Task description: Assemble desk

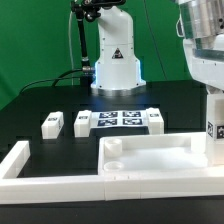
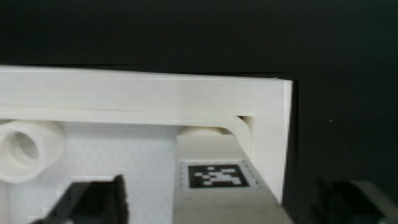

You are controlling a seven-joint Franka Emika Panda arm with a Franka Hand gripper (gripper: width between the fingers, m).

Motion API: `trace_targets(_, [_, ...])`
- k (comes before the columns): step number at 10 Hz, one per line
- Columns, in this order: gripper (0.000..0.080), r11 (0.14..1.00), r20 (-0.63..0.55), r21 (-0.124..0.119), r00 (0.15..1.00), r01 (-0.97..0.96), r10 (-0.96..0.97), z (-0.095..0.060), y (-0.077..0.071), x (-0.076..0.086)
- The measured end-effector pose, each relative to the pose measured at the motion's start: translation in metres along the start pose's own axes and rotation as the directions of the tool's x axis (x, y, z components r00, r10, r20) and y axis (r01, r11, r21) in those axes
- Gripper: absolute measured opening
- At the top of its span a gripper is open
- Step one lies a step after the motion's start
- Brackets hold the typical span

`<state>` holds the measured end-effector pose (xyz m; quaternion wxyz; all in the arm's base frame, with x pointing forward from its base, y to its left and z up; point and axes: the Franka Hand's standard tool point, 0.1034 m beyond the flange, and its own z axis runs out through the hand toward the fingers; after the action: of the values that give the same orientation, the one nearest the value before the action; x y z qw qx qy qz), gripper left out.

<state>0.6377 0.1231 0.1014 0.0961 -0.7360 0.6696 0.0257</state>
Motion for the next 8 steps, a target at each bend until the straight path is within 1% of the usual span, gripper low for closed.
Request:
trace_targets(1, [0.0552,0.988,0.001,-0.008,0.988,0.155,-0.155,-0.0008,0.0002,0.0011])
trace_targets(2, [0.0633,0.966,0.002,-0.009,0.966,0.259,-0.259,-0.0014,0.0000,0.0005])
trace_targets(3, [0.0644,0.897,0.005,-0.030,0.897,0.442,-0.442,-0.0013,0.0023,-0.0017])
trace_targets(4, [0.0644,0.839,0.008,-0.033,0.840,0.543,-0.543,-0.0005,0.0029,-0.0037])
trace_targets(5, [0.0649,0.811,0.009,-0.033,0.812,0.584,-0.584,-0.0004,0.0030,-0.0031])
trace_targets(8, [0.0649,0.651,0.016,-0.030,0.651,0.759,-0.759,-0.0004,0.0029,-0.0018])
